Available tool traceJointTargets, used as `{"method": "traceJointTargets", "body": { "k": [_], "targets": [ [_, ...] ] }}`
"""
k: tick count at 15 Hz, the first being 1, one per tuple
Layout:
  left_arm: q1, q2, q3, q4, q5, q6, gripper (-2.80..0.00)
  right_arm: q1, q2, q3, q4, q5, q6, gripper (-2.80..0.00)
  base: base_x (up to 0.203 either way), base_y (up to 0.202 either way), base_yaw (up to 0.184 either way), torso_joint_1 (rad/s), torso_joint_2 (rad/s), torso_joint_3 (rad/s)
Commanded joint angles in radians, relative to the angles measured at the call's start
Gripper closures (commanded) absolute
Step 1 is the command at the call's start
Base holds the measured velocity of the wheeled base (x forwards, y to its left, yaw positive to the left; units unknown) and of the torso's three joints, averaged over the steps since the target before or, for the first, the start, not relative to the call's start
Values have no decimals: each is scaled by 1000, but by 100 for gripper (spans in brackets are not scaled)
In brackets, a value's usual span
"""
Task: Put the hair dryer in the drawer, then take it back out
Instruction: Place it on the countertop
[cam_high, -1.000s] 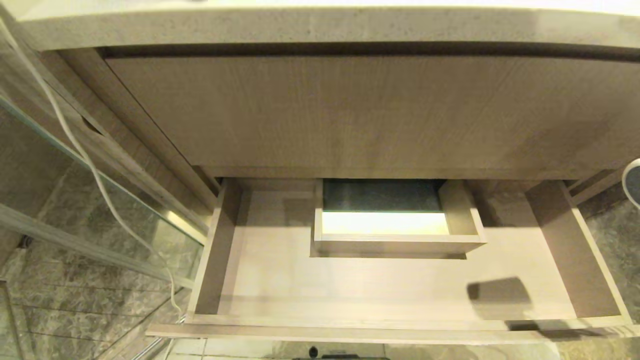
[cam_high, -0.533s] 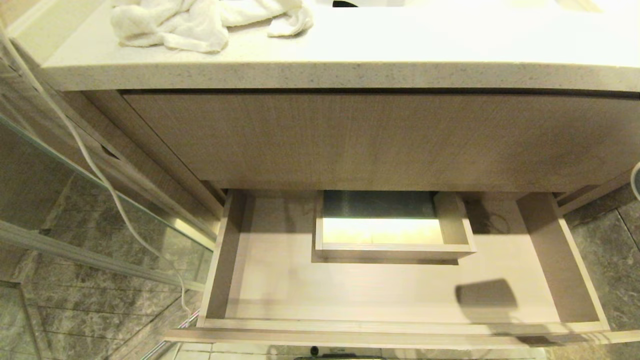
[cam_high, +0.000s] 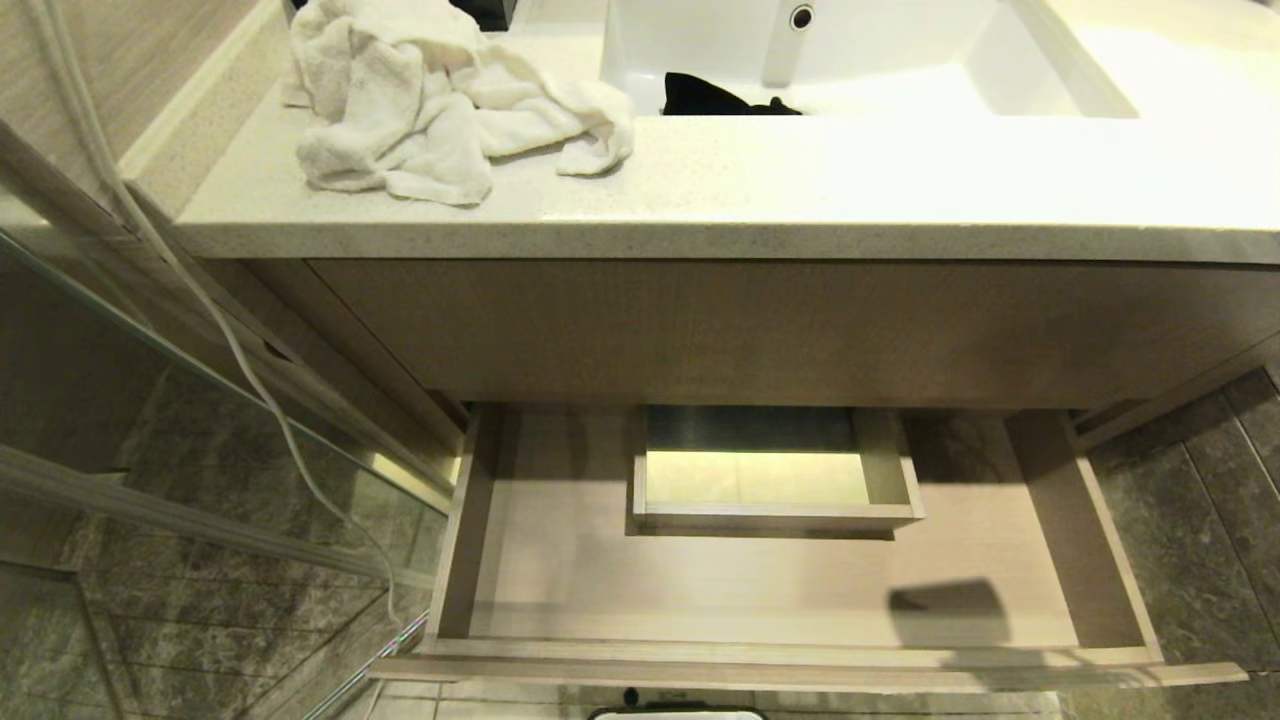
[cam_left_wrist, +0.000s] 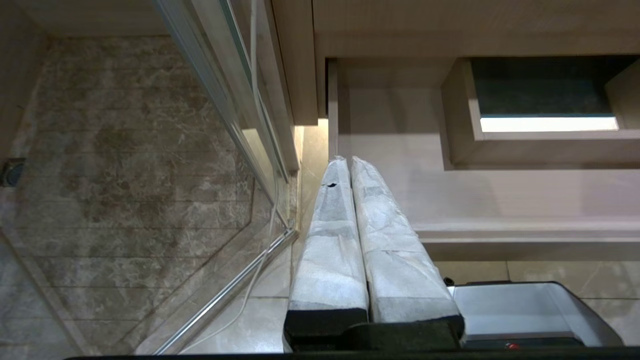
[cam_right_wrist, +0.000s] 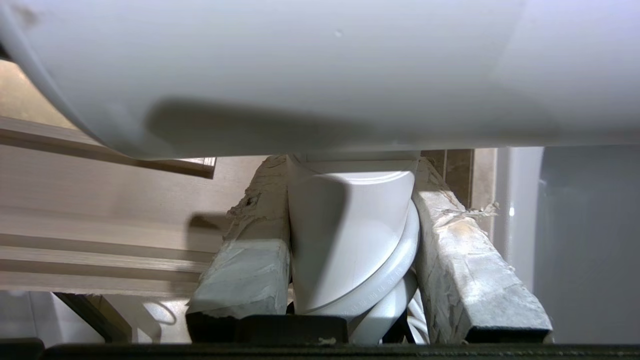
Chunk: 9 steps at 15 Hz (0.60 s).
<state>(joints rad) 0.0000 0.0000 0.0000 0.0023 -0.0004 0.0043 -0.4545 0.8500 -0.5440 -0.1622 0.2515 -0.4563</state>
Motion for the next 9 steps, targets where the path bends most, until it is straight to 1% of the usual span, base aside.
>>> {"method": "traceJointTargets", "body": {
  "k": [1,8,9],
  "targets": [
    [0,0,2,-1,0,0,0,0,-15,3,-2,2,-2,0,0,0,0,305,-564,-289],
    [0,0,2,-1,0,0,0,0,-25,-2,-5,0,5,0,0,0,0,298,-588,-295],
    [0,0,2,-1,0,0,0,0,-25,-2,-5,-1,5,0,0,0,0,228,-459,-234]
  ]
}}
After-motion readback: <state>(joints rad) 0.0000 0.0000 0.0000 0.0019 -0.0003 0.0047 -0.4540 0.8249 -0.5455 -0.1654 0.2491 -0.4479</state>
